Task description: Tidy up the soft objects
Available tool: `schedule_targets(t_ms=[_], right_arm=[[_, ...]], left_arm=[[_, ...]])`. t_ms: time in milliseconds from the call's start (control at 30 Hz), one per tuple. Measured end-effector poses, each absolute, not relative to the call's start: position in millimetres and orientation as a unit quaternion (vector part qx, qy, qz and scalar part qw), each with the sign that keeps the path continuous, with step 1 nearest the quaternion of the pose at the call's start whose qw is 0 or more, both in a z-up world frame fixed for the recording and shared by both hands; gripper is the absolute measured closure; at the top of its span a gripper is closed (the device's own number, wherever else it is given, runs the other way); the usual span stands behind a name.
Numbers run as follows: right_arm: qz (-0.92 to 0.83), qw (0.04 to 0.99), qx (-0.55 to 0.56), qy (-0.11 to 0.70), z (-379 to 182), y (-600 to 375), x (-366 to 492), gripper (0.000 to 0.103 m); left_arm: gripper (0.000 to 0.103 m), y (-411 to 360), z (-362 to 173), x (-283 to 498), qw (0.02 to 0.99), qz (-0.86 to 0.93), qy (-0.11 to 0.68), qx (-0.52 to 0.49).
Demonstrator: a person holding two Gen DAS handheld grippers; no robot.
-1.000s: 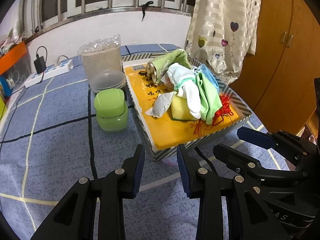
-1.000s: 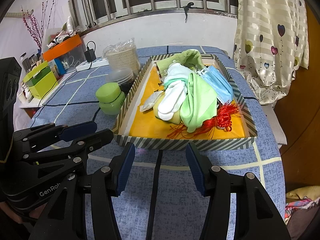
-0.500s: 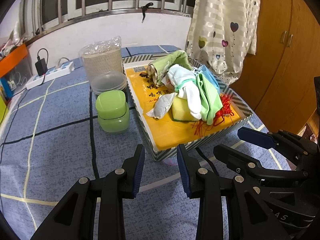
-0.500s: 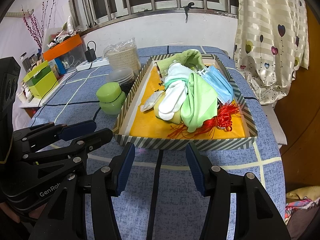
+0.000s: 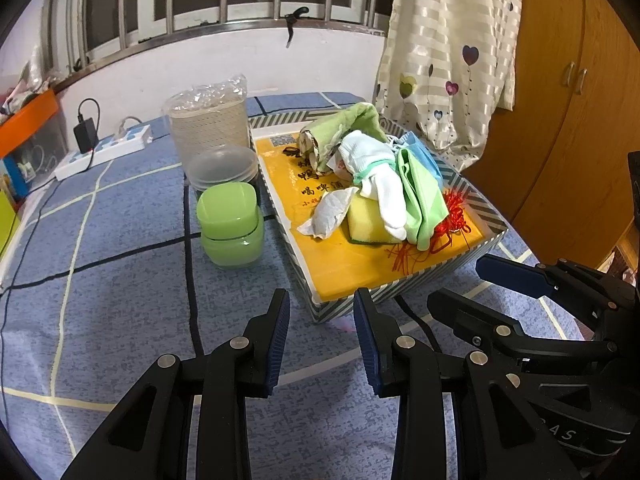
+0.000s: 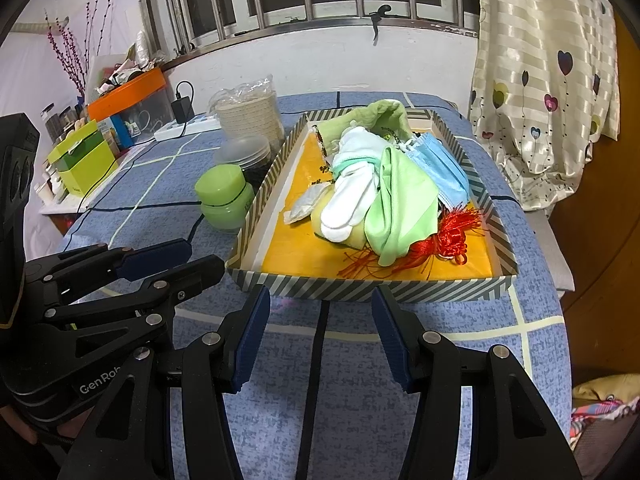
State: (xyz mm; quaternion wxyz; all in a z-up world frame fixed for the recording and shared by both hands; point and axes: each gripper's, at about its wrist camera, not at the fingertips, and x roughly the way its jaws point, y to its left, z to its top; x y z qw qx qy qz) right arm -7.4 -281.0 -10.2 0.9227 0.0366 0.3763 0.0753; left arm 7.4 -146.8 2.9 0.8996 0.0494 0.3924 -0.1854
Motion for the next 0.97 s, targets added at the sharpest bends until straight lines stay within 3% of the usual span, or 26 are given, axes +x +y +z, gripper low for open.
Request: schedule_targets(t_ms=[967], right_arm=[[0.071,0.92,0.035,0.383,-11.5,-278.7,-6.1,0.049]], left_arm=[[0.071,-149.7,-1.3,10.0,0.898,-0.19,0.393,0.048]])
